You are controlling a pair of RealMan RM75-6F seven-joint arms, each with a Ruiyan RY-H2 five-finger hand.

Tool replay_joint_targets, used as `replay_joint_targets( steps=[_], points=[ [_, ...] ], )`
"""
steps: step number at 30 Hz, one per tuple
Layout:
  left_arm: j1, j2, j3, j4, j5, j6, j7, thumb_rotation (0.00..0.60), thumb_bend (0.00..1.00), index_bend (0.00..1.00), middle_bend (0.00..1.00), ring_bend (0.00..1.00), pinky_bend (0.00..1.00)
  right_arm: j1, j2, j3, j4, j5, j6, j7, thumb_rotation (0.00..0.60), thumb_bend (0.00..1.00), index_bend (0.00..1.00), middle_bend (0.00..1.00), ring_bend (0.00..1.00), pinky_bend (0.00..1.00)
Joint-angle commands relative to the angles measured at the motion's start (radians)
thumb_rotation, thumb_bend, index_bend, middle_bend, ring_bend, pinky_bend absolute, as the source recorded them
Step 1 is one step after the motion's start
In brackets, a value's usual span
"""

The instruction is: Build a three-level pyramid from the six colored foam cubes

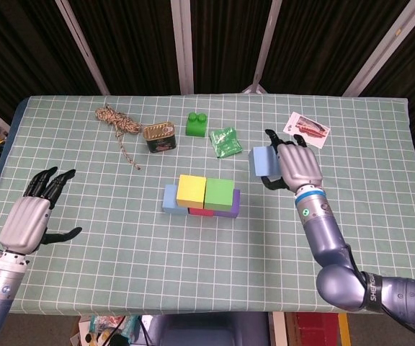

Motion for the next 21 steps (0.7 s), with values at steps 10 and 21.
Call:
replay_joint_targets(
  steps=[10, 21],
  points=[
    [0.005, 0.012, -0.008, 0.008, 0.004, 0.007, -0.038, 0.6, 0.07, 0.01, 0.13, 0.0, 0.01, 0.198, -0.054, 0.088, 0.0, 0.388, 0.143, -0.126, 0.6, 0.39, 0.0, 0.43, 0.25, 0.0],
    [0.004, 0.03, -0.01, 0.003, 0.013, -0.005, -0.097, 0.6, 0.07, 0.01, 0.13, 0.0, 0.01, 0.304, -0.158, 0.148, 0.018, 0.526, 0.261, -0.131, 0.6, 0.39, 0.0, 0.44, 0.25, 0.0]
  ],
)
